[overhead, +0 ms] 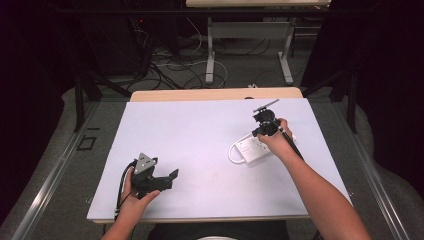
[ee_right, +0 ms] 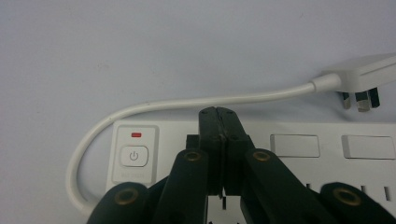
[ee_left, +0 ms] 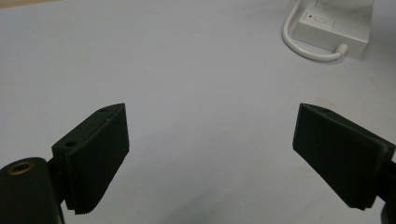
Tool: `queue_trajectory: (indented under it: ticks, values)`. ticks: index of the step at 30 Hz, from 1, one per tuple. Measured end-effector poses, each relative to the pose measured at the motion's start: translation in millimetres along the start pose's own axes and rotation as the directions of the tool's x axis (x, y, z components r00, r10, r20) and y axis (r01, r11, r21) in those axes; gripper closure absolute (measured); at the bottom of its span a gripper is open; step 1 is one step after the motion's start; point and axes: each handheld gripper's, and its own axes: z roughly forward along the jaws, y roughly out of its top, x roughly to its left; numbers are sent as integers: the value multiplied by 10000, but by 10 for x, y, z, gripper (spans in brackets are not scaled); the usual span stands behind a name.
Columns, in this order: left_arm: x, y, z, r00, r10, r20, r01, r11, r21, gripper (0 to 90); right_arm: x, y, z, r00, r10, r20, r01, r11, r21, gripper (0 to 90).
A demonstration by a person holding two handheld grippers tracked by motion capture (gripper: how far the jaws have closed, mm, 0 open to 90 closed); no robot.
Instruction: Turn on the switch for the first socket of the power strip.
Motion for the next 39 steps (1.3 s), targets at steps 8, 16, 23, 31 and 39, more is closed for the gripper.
queue_trajectory:
  ticks: [8, 16, 23, 31, 39]
  values:
    - [5, -2, -3, 10000, -47, -23, 47, 10000, 36, 106, 7, 4, 70, 9999, 125, 45, -126, 9996, 250, 900]
    - [7, -2, -2, 10000, -48, -24, 48, 10000, 26, 107, 24, -2, 133, 10000, 67, -26, -67, 9997, 252, 899]
    - [10, 0, -6, 10000, -59, -14, 59, 10000, 54, 107, 43, -7, 165, 10000, 4, 23, -4, 9995, 327, 885]
    - [14, 0, -8, 10000, -36, -14, 36, 10000, 58, 108, 52, -5, 159, 9999, 22, 124, -28, 9989, 473, 884]
    - [11, -1, -8, 10000, -49, -20, 49, 10000, 61, 110, 47, -11, 166, 10000, 46, 63, -48, 9994, 342, 886]
